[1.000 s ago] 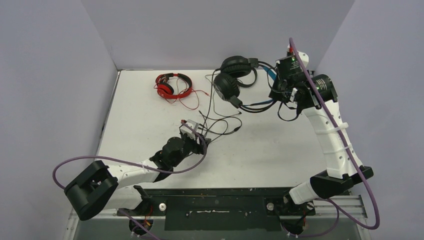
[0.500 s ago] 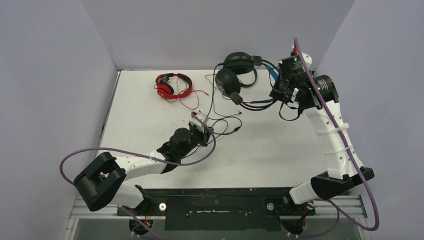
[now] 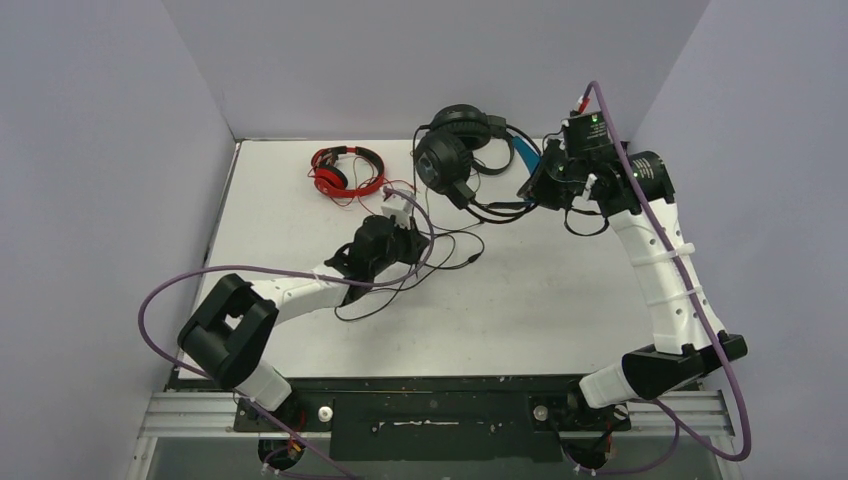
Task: Wrap the headphones
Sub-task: Wrap the headphones cable around the headphones.
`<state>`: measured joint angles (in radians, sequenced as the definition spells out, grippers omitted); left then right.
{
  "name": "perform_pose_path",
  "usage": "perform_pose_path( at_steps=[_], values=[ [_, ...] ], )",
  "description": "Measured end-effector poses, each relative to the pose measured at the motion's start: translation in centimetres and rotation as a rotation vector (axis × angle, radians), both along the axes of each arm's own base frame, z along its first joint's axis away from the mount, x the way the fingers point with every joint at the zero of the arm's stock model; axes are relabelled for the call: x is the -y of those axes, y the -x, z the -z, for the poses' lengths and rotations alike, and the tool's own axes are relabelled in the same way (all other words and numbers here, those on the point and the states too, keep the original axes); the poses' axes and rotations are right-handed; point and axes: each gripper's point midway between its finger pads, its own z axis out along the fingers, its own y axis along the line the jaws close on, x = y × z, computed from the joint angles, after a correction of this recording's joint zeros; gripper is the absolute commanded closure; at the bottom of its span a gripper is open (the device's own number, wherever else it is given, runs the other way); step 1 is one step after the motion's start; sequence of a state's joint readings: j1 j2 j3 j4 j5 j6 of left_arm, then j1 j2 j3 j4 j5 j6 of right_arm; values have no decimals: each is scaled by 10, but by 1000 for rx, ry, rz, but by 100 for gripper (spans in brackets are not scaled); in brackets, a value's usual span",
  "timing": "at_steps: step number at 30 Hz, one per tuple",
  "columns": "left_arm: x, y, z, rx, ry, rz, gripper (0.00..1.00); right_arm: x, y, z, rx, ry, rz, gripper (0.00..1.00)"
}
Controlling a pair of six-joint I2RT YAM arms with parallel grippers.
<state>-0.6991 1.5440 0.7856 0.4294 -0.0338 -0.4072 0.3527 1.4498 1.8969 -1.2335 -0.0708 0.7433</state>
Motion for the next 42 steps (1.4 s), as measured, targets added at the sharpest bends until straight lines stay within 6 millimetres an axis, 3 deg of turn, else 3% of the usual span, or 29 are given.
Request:
perform_pose_path(
  at_steps=[2, 5, 9, 14, 26, 35, 42],
  values=[
    [3, -3, 4, -22, 0, 6, 100, -2, 0, 6, -22, -30, 0, 100],
    [25, 4, 3, -31, -7, 60, 100, -10, -3, 19, -64, -97, 13, 100],
    [67, 29, -6, -18, -22, 164, 100, -20, -5, 37, -115, -188, 59, 100],
    [108, 57, -22, 23, -16, 262, 100, -26, -8, 43, -138, -261, 122, 100],
    [128, 73, -27, 55, -27, 313, 94, 4, -9, 41, -76, -261, 312, 100],
    [156, 132, -25, 107, -65, 479, 95, 53, -17, 59, -16, -143, 502, 100],
    [155, 151, -30, 134, -83, 521, 96, 81, -19, 61, 32, -20, 582, 100]
  ],
)
